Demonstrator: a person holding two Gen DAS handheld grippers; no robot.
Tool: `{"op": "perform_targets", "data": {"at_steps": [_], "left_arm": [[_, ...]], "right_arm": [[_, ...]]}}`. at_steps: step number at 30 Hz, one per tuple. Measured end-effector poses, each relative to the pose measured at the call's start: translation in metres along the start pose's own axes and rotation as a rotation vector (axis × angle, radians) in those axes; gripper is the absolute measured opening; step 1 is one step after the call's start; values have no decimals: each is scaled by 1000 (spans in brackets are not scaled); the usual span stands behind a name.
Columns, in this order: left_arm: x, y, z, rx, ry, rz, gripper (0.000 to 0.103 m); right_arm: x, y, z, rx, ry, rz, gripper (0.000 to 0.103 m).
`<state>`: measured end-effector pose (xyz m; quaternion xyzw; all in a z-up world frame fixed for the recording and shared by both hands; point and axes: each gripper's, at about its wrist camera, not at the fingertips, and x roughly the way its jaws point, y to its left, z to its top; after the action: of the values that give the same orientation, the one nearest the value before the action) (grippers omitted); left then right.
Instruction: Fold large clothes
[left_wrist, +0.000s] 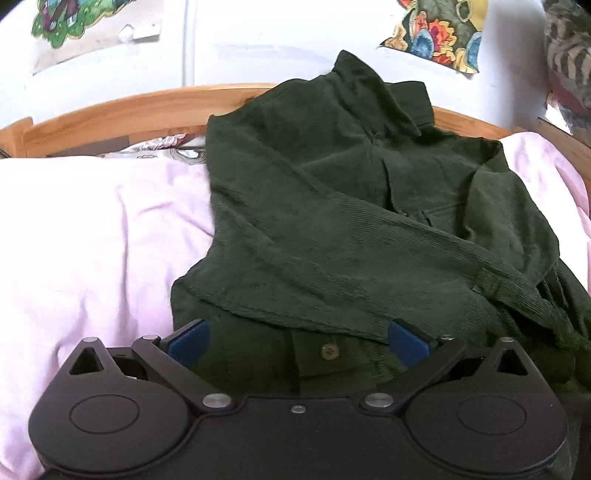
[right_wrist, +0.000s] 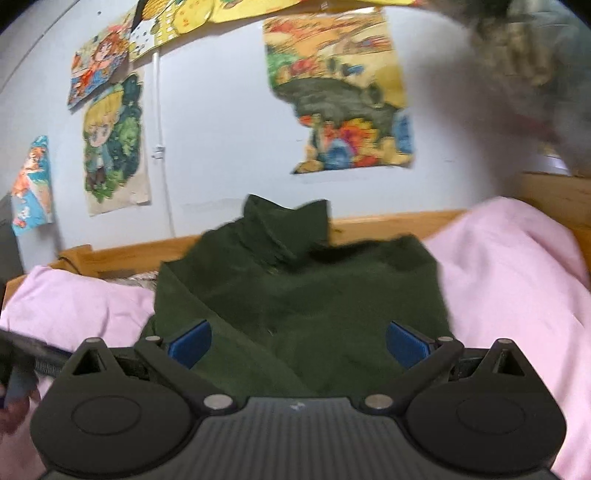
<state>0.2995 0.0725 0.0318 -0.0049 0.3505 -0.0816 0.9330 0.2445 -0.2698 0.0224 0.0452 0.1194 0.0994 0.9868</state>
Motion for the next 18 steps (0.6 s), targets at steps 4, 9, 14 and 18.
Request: {"op": "perform_targets", "data": {"at_steps": [4,9,14,18], "left_arm": [[8,9,4,17,19,7,102],[4,24,6,65,34,34,102],[-11,40,1,55,19,45,102],[-7,45,3,42,29,21,102]], "right_arm": [[70,-6,45,-64,28,27,96],[138,-33,86,10,1,-1,84],[193,-47,110,51,4,-11,80],[237,-50,117,22,-8,-34,80]]}}
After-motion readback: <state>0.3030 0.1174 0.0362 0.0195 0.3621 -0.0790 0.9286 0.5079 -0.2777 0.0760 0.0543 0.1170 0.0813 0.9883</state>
